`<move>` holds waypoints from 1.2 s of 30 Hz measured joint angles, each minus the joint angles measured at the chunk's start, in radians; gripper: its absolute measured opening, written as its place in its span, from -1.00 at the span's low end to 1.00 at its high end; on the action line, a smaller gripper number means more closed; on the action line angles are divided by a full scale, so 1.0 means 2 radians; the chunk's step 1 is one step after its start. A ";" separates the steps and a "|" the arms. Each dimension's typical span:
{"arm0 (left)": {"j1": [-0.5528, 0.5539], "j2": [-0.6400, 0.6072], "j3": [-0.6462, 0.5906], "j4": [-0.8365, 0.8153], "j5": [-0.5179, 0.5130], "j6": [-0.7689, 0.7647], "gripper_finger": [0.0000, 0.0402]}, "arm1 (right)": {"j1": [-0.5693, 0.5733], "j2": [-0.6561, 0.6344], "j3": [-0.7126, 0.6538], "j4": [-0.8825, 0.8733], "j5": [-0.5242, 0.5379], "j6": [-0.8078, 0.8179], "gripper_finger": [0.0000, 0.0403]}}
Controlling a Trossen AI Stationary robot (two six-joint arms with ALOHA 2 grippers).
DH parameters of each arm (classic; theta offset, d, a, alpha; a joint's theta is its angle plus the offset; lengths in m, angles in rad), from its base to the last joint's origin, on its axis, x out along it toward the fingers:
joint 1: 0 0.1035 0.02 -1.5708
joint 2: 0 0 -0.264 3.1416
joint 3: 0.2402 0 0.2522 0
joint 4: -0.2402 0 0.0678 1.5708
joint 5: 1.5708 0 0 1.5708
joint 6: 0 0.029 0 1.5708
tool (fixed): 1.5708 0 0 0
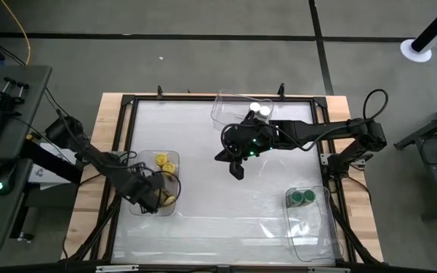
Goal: Sort spices by type
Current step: Put the yellow seasoning bottle into the left transparent bin
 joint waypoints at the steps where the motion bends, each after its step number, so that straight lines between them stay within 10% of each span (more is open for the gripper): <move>1: -0.005 0.000 0.007 0.004 0.002 0.001 -1.00 | 0.000 0.000 0.000 0.000 0.000 0.000 -1.00; 16: -0.054 -0.039 0.082 -0.010 0.006 0.220 -0.92 | 0.000 0.000 0.000 0.000 0.000 -0.008 -1.00; 36: 0.027 0.025 0.049 0.081 0.010 0.459 0.35 | 0.000 0.000 0.000 0.000 0.000 -0.006 -1.00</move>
